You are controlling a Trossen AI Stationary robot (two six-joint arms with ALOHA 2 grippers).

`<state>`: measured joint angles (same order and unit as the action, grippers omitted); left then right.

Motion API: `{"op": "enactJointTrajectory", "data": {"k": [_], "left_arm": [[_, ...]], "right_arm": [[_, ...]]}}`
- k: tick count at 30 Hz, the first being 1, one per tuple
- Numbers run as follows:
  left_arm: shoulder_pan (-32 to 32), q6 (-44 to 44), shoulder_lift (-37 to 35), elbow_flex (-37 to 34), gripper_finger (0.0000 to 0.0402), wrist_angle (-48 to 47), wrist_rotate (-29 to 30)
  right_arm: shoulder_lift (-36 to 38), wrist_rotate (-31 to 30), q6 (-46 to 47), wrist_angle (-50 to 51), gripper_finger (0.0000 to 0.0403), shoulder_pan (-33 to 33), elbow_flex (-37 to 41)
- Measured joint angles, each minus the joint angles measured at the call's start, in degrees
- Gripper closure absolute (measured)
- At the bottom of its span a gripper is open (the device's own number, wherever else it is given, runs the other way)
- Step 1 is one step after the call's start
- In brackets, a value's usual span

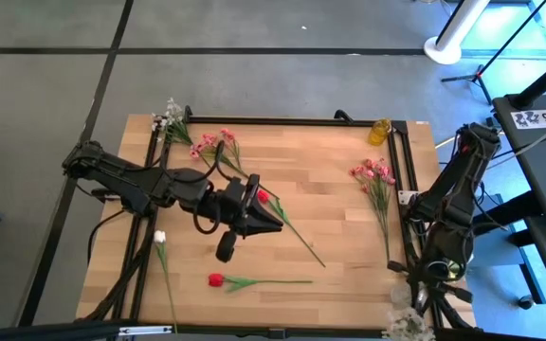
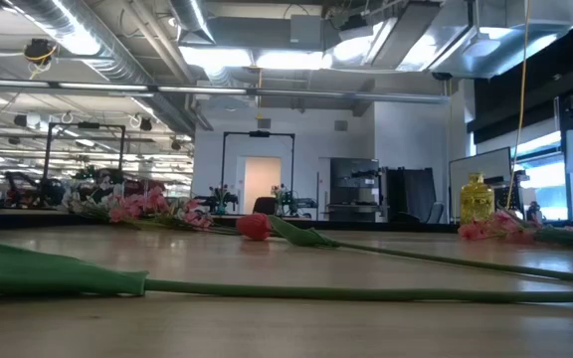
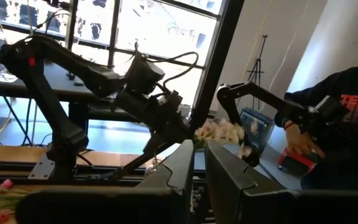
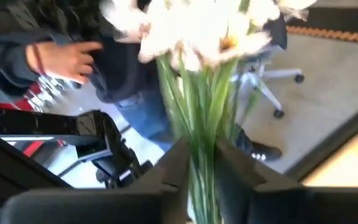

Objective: Sort flowers into vase by color
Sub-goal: Put the right white flowers into the transparent vase

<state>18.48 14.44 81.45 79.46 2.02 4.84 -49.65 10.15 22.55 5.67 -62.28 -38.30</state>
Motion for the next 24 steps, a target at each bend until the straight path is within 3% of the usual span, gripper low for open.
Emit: {"op": "enactJointTrajectory", "data": {"k": [5, 9, 13, 19, 24], "left_arm": [[0.0, 0.0, 0.0, 0.0, 0.0365, 0.02, 0.0], [0.02, 0.43, 0.0, 0.0, 0.0365, 0.12, -0.02], [0.0, 6.34, 0.0, 0.0, 0.0365, 1.53, -2.47], [0.19, 8.98, 0.0, 0.0, 0.0365, 1.53, -2.95], [0.32, 9.0, 0.0, 0.0, 0.0365, 1.44, -2.89]], "right_arm": [[0.04, -1.55, -0.75, 13.92, 0.0286, 0.0, -5.73], [0.04, -2.12, -0.79, 21.19, 0.0281, 0.05, -8.55], [0.04, -3.83, 0.01, 24.54, 0.0281, 0.05, -10.12], [-0.13, -6.82, -0.5, 23.15, 0.0281, 0.05, -10.19], [-0.11, -6.05, -0.78, 12.31, 0.0281, 0.05, -10.19]]}}
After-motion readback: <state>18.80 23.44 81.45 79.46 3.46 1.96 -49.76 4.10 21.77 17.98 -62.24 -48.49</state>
